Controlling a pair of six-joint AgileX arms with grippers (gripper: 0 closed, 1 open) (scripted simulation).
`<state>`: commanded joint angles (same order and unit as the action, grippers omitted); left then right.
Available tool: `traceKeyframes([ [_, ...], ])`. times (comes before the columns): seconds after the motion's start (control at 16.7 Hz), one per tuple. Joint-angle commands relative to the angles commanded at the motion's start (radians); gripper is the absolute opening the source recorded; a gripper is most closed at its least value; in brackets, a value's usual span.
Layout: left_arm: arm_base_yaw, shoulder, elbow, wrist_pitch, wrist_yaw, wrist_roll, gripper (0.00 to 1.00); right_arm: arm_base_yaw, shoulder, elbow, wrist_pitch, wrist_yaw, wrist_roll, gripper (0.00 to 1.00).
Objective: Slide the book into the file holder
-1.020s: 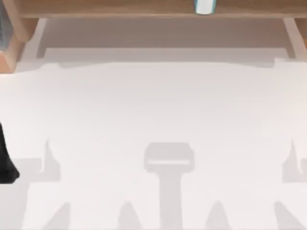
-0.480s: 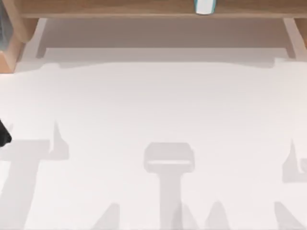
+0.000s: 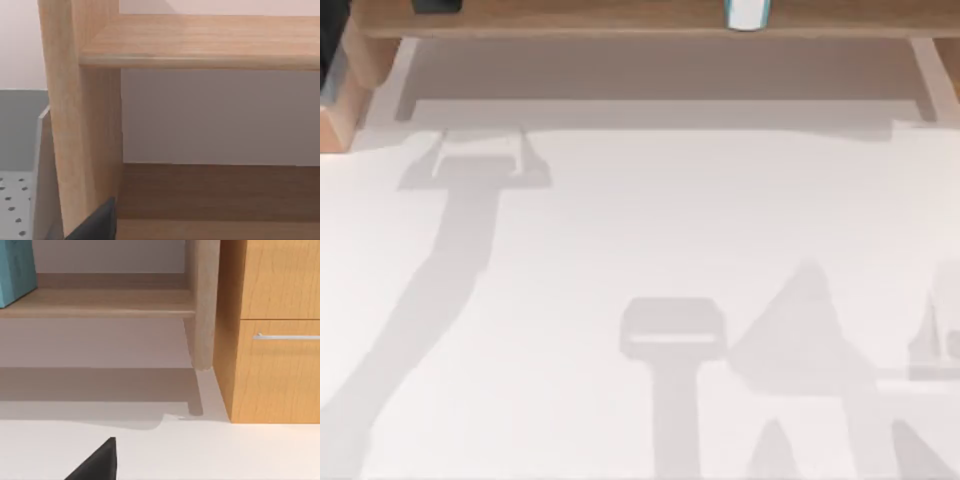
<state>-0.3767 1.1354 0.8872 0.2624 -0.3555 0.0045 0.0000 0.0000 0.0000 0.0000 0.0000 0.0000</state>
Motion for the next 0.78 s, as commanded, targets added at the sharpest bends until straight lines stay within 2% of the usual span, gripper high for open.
traceKeyframes([
  [0.42, -0.236, 0.709, 0.553, 0.164, -0.223, 0.004, 1.00, 0.000, 0.000, 0.000, 0.000, 0.000, 0.000, 1.00],
  [0.78, -0.380, 1.151, 0.889, 0.264, -0.358, 0.007, 1.00, 0.000, 0.000, 0.000, 0.000, 0.000, 0.000, 1.00],
])
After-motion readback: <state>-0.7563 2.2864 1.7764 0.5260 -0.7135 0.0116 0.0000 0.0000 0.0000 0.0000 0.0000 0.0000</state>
